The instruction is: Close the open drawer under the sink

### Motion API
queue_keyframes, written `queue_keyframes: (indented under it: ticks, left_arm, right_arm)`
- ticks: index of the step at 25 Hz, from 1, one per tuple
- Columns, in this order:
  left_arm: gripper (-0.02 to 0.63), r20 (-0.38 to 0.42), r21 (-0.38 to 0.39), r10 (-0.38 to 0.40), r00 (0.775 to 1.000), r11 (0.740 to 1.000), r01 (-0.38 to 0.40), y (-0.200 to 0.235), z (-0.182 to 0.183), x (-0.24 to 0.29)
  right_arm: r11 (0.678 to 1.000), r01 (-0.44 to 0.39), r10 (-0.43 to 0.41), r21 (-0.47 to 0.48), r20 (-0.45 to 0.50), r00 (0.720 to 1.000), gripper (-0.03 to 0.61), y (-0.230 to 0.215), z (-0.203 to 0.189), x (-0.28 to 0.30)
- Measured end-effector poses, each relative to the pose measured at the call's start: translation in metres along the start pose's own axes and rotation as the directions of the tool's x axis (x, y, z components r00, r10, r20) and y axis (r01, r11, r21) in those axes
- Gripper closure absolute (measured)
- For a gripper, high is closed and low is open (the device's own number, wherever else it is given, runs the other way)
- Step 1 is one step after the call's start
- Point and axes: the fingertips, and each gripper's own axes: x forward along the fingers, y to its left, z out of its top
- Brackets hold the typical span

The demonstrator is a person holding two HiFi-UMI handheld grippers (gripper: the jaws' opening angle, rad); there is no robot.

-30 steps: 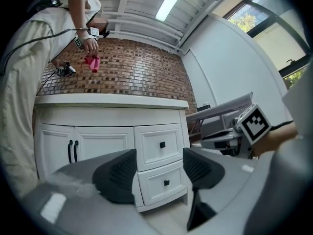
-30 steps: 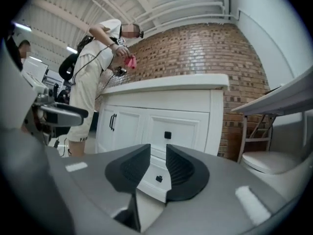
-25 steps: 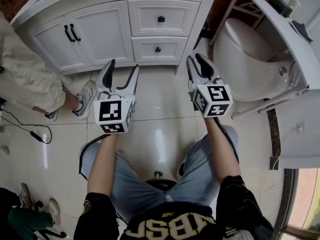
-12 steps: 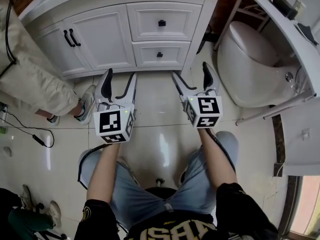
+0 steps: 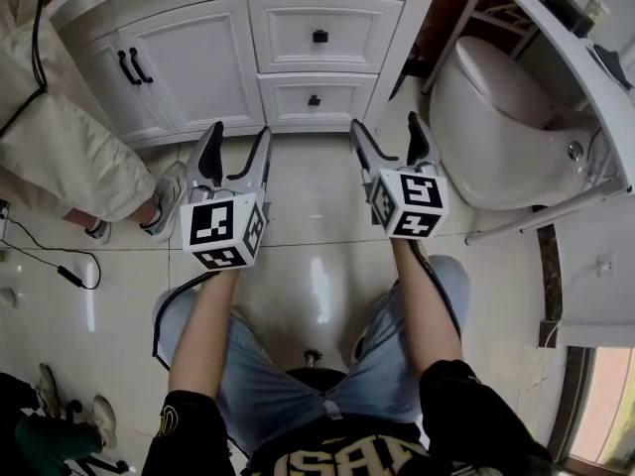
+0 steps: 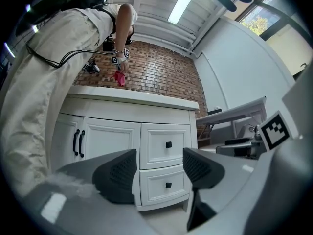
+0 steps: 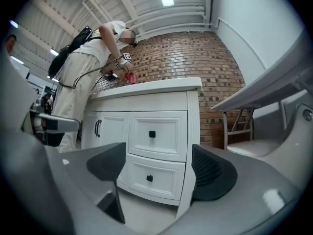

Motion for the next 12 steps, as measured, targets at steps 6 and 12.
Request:
queue_keyframes:
  ticks: [6, 12]
  left_arm:
    - [0.314, 0.003, 0.050, -0.004, 1.000, 0.999, 0.004, -0.005, 0.003, -0.001]
    - [0.314, -0.001, 0.066, -0.011, 1.000, 0.998, 0.011, -0.007, 0.001, 0.001]
  right_arm:
    - [0.996, 0.014, -0.013, -0.087, 0.014, 1.000, 0.161, 0.009, 0.007, -0.005]
    - [0.998, 0.023, -0.021, -0.065, 0.020, 1.000, 0.161, 0.007, 0.008, -0.005]
